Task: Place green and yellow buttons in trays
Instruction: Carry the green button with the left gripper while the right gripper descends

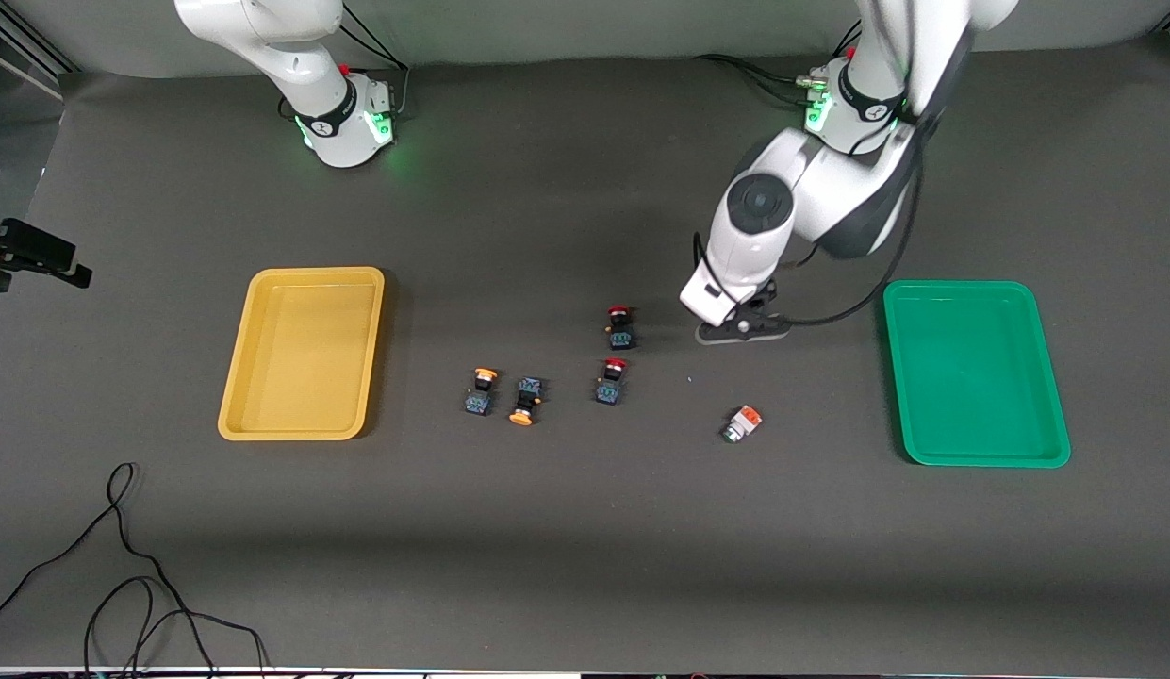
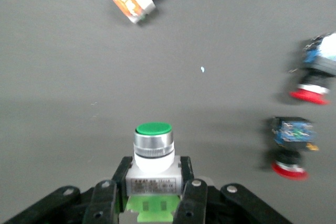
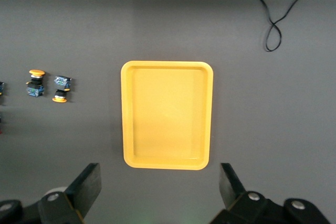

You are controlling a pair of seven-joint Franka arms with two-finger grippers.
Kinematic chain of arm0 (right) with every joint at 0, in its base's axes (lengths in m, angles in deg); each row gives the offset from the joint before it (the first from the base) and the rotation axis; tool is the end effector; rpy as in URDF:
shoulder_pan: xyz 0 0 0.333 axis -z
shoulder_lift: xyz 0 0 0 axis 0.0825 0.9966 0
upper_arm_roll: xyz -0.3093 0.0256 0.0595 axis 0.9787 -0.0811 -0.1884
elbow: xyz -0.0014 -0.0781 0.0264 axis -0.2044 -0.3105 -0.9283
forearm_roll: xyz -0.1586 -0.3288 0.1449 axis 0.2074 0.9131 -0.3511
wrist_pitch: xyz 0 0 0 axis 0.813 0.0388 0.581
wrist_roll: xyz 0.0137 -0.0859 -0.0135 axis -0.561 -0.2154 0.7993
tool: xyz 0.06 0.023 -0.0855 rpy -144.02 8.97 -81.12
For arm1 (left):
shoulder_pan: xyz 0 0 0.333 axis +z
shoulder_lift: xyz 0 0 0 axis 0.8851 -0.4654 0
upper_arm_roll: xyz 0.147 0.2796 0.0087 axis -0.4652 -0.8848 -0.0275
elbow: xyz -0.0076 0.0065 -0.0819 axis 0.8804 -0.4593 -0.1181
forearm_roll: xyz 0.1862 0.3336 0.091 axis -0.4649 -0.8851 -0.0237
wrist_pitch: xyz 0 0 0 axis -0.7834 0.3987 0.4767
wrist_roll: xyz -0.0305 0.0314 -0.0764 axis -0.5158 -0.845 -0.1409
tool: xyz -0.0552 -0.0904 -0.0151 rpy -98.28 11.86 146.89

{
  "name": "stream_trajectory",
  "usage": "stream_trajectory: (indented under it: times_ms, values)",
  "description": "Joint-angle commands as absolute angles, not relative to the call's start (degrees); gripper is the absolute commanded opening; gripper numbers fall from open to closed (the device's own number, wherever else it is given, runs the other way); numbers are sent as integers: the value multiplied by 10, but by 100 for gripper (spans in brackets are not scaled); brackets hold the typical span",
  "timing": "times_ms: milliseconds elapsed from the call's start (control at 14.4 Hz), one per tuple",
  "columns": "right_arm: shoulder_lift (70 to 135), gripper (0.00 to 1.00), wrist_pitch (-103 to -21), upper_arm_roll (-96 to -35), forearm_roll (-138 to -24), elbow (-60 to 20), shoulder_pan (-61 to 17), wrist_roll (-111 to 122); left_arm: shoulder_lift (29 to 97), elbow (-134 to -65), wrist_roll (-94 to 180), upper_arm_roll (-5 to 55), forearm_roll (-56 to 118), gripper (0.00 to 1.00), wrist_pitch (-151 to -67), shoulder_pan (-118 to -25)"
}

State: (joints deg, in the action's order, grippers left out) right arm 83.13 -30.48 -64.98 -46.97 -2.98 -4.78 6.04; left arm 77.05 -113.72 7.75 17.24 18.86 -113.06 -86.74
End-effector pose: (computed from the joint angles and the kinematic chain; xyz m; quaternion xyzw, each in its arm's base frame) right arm 0.5636 -0.0504 0.6444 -0.9997 -0.0011 0.0120 0.0223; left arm 0.4814 -0.3296 0.3600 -0.9983 -0.0448 0.0282 0.0258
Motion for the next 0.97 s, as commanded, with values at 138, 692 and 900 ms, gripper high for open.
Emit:
stream_trajectory:
  times_ms: [138,692,900]
  values:
    - [837,100,-287,-654,-475,-40,-75,84,827,-1054,159,169,200,0,-991,-824]
    - [892,100,-323,-665,-482,-26,-219,-175,858,-1058,557,167,205,0,-899,-524]
    - [951,100,-367,-665,-508,-32,-253,-199,821,-1083,607,167,204,0,-957,-465]
